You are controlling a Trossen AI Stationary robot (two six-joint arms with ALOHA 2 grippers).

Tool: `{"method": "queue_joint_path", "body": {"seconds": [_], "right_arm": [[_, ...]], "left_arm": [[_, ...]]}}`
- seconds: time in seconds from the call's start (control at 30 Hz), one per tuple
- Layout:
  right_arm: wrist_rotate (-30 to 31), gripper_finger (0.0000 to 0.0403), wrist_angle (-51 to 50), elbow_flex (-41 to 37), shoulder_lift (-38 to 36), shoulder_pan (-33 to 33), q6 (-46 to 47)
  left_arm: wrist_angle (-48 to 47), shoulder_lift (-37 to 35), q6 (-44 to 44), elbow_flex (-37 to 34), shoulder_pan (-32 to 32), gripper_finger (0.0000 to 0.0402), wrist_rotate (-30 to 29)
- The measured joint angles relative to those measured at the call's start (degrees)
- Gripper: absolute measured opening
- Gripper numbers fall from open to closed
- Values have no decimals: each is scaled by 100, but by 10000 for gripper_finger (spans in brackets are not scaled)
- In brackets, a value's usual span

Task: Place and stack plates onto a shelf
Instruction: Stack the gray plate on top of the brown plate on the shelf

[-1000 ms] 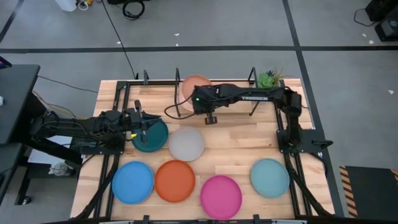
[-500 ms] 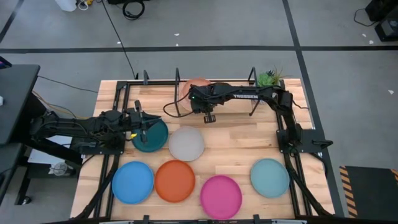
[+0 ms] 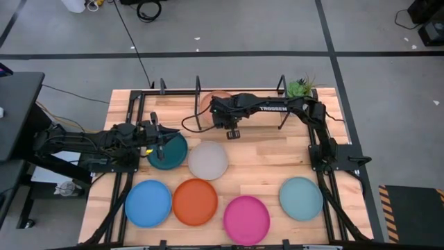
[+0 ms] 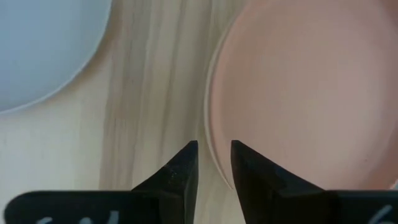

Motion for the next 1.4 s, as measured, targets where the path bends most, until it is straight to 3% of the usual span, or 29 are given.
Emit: {"method": "queue_joint_path", "body": {"seconds": [0.2, 0.6, 0.9, 1.2, 1.4], "right_arm": [[445, 102, -324, 0, -1, 7, 225], [-242, 102, -615, -7, -61, 1030, 369], [-518, 105, 783, -802, -68, 1913, -250], [-975, 159, 1201, -1138, -66, 2211, 147], [-689, 203, 1419, -1487, -66, 2271, -37]], "left_arm": [[-98, 1, 0, -1, 1, 50, -1], [-175, 1, -15, 0, 1, 50, -1], [-176, 0, -15, 0, 1, 50, -1], [-178, -1, 87, -1, 1, 50, -1], [-182, 0, 85, -1, 1, 50, -1]]}}
